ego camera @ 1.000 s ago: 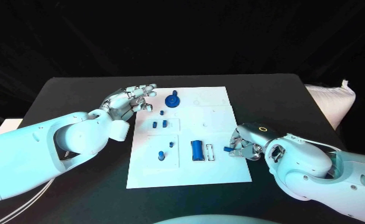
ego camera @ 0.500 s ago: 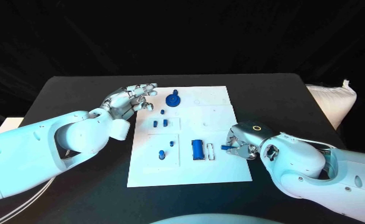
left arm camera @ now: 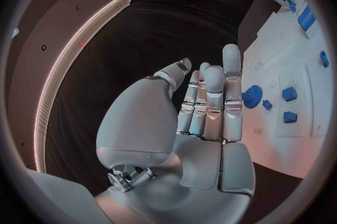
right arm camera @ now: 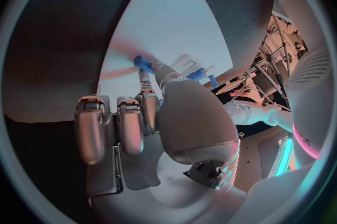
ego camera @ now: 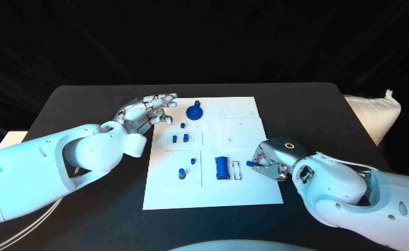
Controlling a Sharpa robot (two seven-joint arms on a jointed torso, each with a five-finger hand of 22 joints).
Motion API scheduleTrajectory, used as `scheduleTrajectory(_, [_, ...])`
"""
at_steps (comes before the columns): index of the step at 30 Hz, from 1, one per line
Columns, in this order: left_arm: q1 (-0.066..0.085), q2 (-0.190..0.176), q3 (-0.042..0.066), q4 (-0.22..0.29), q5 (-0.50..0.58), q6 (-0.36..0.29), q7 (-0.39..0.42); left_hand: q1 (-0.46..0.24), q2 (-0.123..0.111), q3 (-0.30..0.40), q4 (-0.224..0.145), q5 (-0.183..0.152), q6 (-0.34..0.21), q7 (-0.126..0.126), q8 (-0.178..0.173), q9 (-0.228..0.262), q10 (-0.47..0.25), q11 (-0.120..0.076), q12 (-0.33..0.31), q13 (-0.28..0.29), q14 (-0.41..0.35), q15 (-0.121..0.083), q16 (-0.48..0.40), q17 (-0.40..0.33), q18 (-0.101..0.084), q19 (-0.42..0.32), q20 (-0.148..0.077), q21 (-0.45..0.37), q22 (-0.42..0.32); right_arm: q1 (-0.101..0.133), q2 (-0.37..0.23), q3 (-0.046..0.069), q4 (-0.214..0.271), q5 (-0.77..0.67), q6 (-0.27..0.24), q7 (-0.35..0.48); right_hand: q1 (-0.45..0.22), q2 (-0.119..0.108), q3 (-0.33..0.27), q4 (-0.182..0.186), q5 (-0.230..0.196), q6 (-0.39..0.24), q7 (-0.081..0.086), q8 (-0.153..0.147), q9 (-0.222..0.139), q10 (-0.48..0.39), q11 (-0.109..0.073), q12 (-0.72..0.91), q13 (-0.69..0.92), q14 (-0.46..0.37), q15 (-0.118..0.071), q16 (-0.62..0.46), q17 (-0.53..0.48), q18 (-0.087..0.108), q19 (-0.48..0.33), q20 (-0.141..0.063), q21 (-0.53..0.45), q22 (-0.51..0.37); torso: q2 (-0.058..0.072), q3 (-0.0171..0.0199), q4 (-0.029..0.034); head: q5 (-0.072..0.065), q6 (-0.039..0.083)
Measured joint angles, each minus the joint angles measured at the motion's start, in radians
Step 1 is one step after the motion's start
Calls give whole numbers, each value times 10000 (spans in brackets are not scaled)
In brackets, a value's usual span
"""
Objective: Assemble the parts on the task board
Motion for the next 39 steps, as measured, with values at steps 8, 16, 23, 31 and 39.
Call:
scheduleTrajectory(8, [-1,-3,-1,8,-10,0,0,0,0,0,0,0,0,0,0,0,0,0,4,0,0,0,0,1,1,0,0,0,1,-65,-79,-29,305,1411,-827,-122,-526,-252,248,202,26,65,1,0,15,4,-4,7,-838,0,-2,36,-1,0,0,0,0,-1,7,0,3,16,-26])
scheduleTrajectory(16, [-1,-6,-1,22,-15,0,0,0,0,0,0,0,0,0,0,0,0,0,4,0,0,0,0,1,0,0,0,0,1,-54,-74,-16,428,2700,-1386,-199,-907,-515,199,407,405,261,-122,0,17,149,-148,115,-774,-1,-6,35,-2,1,0,0,47,-1,9,0,-1,18,-58])
scheduleTrajectory(23, [-1,-5,-1,29,-17,0,0,0,0,0,0,0,0,0,0,0,0,0,4,0,0,0,0,2,0,0,0,0,1,-53,71,-15,459,3354,-1623,-242,-1150,-705,88,572,849,344,-131,2,35,203,-201,150,-775,-2,-6,65,-3,0,0,0,47,7,6,0,0,10,-67])
scheduleTrajectory(31, [-2,-3,-1,40,-19,1,-2,0,0,0,0,0,0,-1,-1,0,-72,0,4,0,0,0,0,-17,1,0,0,0,2,-51,283,-14,307,3693,-1635,-283,-1444,-833,-172,832,1565,515,-193,61,95,167,-240,227,-776,-2,-76,74,-4,0,1,-76,47,6,1,-12,6,9,-58])
scheduleTrajectory(39, [-2,-7,-2,60,-21,3,-11,0,0,0,0,0,0,-1,-1,0,-72,1,4,0,0,0,0,-17,0,0,0,0,2,-47,592,-13,143,3841,-1586,-308,-1569,-810,-282,943,1664,614,-224,104,156,167,-239,227,-777,-3,-76,74,-4,0,1,-76,47,5,5,-8,8,34,-66])
